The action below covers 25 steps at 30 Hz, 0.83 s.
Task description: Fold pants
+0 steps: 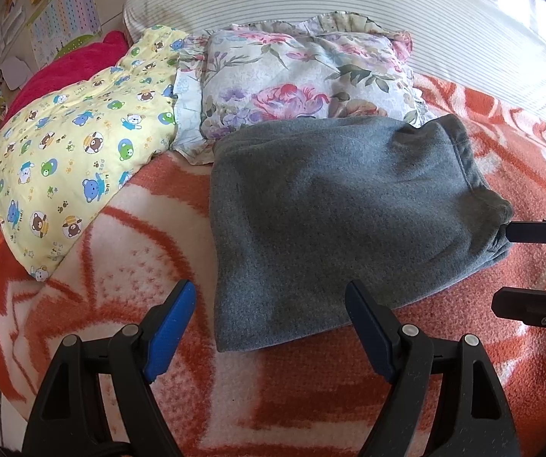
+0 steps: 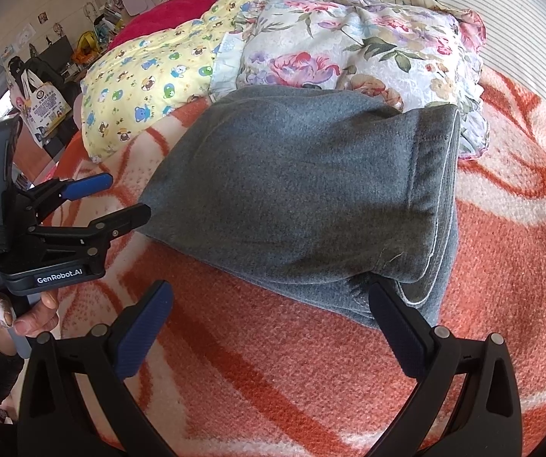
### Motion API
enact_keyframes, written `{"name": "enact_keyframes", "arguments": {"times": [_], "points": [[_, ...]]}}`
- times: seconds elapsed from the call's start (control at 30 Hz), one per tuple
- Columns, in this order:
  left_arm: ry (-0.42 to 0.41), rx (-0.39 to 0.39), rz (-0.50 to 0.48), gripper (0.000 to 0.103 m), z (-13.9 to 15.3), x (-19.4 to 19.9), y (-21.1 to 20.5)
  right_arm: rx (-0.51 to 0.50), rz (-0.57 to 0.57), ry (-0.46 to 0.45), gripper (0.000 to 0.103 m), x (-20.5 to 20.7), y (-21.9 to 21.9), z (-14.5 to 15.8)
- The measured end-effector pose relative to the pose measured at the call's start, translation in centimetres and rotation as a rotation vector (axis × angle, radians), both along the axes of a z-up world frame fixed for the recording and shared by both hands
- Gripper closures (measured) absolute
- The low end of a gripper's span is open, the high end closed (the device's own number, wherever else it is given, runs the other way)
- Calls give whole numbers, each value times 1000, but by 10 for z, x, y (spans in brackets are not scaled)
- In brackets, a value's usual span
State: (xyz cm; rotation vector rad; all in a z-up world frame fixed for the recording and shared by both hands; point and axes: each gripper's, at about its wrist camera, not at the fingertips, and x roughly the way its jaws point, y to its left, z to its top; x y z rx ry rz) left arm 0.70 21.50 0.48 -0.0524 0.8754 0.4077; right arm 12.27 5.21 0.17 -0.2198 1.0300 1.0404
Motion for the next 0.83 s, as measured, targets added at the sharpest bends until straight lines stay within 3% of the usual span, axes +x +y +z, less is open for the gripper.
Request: {"name": "enact_keyframes", "arguments": {"times": [0.83], "points": [[16,24,-14,22,8,5,-7,49,-30,43,0,3,-9,2]]}}
